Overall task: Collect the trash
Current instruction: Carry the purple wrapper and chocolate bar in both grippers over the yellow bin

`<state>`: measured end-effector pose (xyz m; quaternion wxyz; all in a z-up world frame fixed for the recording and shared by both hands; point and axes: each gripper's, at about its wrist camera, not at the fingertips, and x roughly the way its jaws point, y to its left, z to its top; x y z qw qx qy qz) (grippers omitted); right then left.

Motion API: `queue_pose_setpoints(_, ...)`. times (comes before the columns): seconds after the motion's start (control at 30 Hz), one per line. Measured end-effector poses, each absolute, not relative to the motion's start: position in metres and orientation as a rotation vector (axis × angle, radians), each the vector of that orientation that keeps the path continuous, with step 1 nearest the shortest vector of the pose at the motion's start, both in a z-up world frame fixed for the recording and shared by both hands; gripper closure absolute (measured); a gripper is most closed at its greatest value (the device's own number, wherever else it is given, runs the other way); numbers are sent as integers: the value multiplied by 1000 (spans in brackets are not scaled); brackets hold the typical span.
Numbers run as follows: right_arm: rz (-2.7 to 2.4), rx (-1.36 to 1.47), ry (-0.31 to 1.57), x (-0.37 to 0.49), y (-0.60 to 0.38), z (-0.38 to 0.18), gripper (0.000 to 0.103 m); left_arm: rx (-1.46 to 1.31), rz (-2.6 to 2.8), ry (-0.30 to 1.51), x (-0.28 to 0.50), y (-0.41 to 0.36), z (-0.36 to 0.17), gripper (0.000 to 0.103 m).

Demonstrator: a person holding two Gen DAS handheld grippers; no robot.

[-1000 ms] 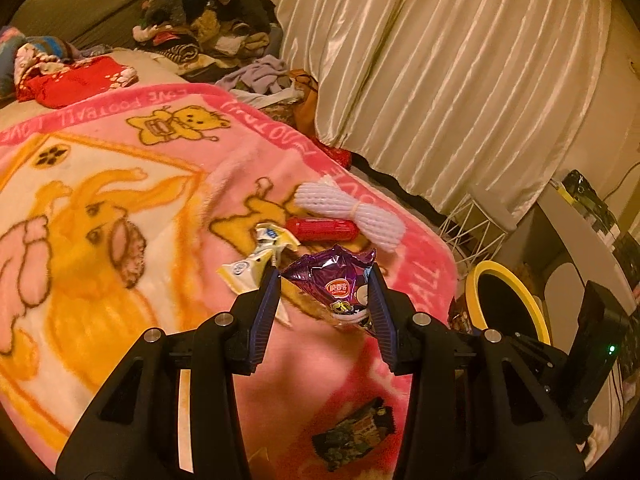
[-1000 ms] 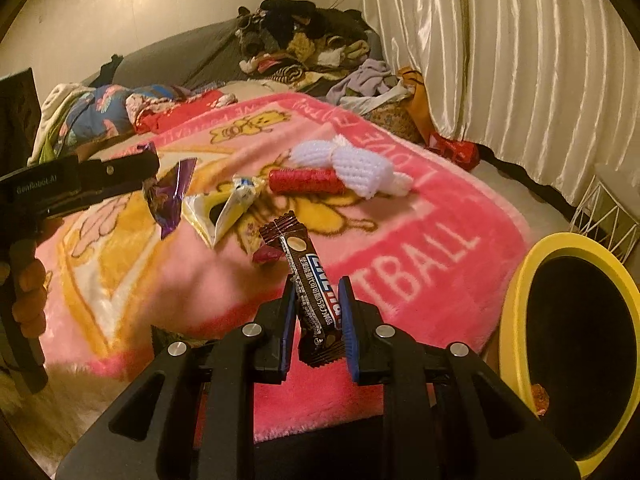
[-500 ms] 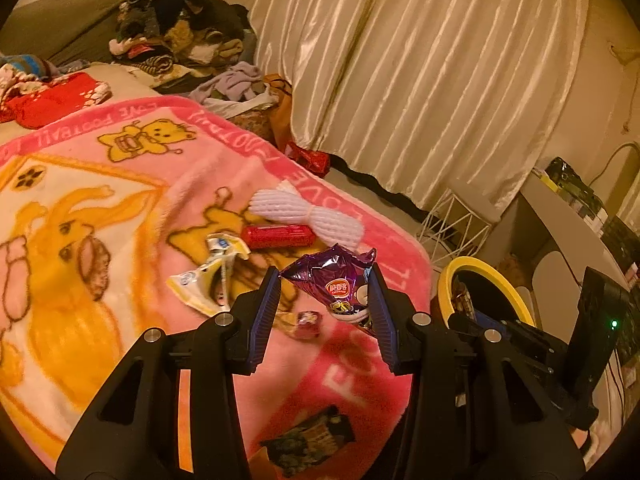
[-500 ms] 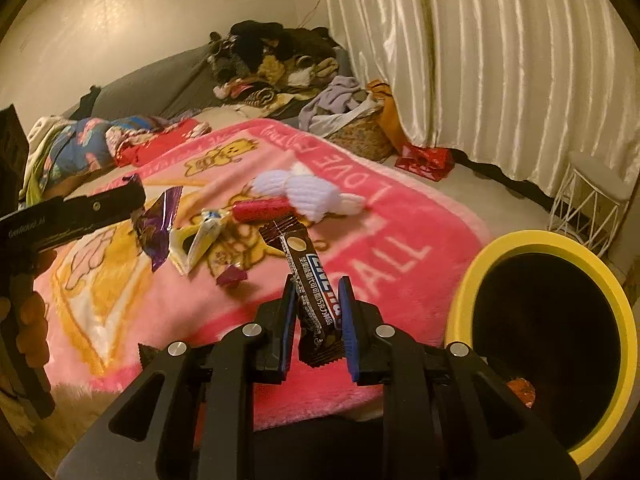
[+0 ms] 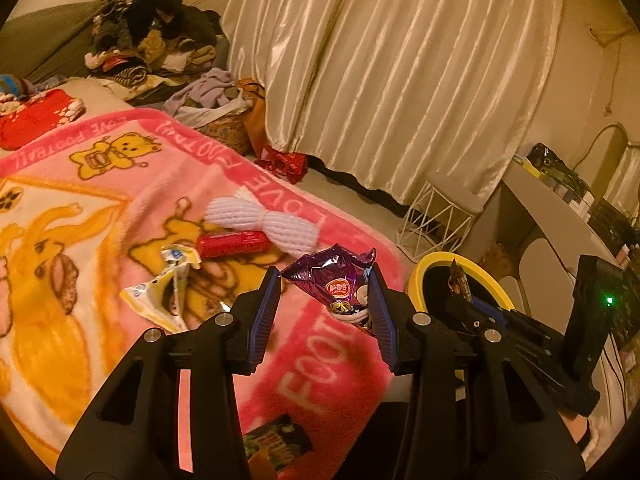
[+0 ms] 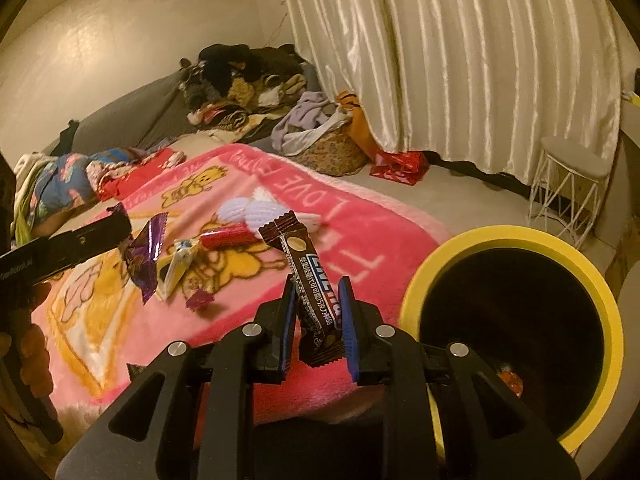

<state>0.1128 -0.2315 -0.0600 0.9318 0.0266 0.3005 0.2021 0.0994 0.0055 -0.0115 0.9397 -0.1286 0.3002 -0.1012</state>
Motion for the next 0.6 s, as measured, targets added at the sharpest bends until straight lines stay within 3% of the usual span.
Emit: queue_pose_setpoints(0.6, 294, 181, 600, 118, -285, -60, 83, -208, -278, 614, 110, -42, -8, 67)
